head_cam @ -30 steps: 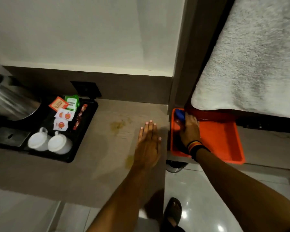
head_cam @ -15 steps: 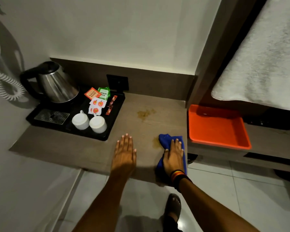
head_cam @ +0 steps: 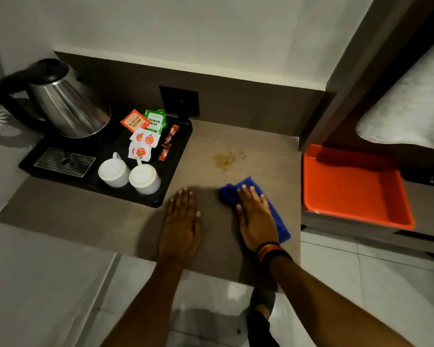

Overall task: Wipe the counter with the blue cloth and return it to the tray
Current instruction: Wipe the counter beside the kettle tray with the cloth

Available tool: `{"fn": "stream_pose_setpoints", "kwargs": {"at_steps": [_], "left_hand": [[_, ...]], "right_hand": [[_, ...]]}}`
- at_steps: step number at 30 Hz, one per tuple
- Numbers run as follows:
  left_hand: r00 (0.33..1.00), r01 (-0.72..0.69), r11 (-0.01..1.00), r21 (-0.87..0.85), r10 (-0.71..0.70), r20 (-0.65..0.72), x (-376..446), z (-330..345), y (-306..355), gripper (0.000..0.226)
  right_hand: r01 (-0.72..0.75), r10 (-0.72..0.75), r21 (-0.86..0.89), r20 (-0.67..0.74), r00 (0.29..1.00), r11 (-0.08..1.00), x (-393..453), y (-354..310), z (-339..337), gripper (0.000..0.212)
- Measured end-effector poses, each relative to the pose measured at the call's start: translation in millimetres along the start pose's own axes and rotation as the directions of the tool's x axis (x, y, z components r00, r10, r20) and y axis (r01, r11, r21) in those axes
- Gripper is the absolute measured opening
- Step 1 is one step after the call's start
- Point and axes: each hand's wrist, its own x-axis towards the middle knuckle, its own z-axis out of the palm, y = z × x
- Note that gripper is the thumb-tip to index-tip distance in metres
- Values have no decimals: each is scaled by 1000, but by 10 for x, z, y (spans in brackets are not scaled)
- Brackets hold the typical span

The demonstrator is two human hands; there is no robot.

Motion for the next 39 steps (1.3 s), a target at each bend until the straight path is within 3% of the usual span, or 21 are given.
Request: {"fn": "stream_pose_setpoints", "kwargs": {"at_steps": [2, 7, 10, 13, 17, 23, 26, 28, 32, 35, 39], "left_hand": [[1000, 10, 1000, -16, -10, 20, 39, -45, -11, 63], [1000, 30, 999, -41, -30, 0, 102, -56, -75, 63], [999, 36, 998, -55, -37, -1, 136, -24, -106, 63], [999, 40, 998, -44, -41, -16, 174, -12, -115, 61], [1000, 21, 1000, -8, -21, 16, 156, -73, -82, 61], [999, 38, 997, -64, -35, 39, 189, -94, -95, 62], [998, 48, 996, -72, -46, 32, 262, -69, -112, 61], [999, 44, 997, -59, -42, 27, 298, -72, -103, 61], [999, 19, 999, -33, -18, 34, 297, -110, -84, 60], [999, 23, 999, -43, -22, 25, 319, -114, -92, 61], [999, 40, 996, -84, -38, 28, 373, -82, -130, 61]], "right_hand": [[69, -66, -70, 43, 997, 995, -340, 86, -36, 51], [-142, 137, -115, -44, 990, 983, -224, 433, -297, 51], [-168, 163, -174, -44, 986, 970, 198, 338, -267, 52], [-57, 60, -134, 18, 998, 989, 220, 19, -71, 53], [165, -149, -148, 114, 982, 975, -442, -134, 37, 52], [-95, 98, -152, 16, 995, 984, -80, 327, -306, 51], [-127, 126, -176, -15, 992, 976, 373, 156, -183, 51], [-69, 72, -131, 20, 997, 989, 386, -23, -46, 51], [203, -181, -145, 151, 972, 968, -245, -124, 64, 49], [65, -59, -63, 89, 994, 996, -364, 150, -110, 49], [-95, 94, -14, -36, 995, 995, 212, 333, -250, 47]]}}
